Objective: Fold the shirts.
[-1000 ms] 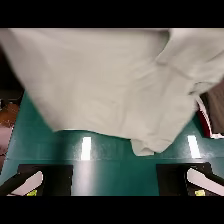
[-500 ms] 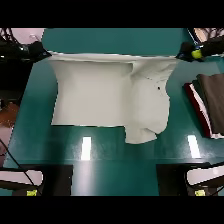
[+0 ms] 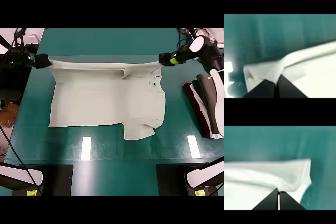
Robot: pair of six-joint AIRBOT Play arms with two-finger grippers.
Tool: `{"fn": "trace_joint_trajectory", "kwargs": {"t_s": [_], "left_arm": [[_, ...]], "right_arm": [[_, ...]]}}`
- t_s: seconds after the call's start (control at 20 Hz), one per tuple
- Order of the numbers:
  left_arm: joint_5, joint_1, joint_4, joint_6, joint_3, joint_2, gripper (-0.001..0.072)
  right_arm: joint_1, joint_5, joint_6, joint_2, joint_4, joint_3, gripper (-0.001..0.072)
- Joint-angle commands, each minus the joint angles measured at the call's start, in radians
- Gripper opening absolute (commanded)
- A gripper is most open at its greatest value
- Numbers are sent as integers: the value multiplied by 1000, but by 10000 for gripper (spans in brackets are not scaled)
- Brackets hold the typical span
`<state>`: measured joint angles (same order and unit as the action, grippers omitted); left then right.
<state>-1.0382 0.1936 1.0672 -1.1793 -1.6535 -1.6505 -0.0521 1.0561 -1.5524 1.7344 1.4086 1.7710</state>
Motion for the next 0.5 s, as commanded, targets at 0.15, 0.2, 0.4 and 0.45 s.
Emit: {"fn": "trace_joint_trajectory", "kwargs": {"t_s": [0.15,0.2,0.4,0.45], "left_arm": [[-137,0,223,8,85,-3,20],[-123,0,216,8,112,-3,20],[-99,0,213,8,199,-3,21],[-100,0,211,6,211,-3,21]], "right_arm": [[-42,80,-20,-48,49,-196,13],[-48,79,-20,-54,49,-224,13],[-61,68,-18,-56,22,-279,19],[-66,67,-19,-56,19,-283,19]]}}
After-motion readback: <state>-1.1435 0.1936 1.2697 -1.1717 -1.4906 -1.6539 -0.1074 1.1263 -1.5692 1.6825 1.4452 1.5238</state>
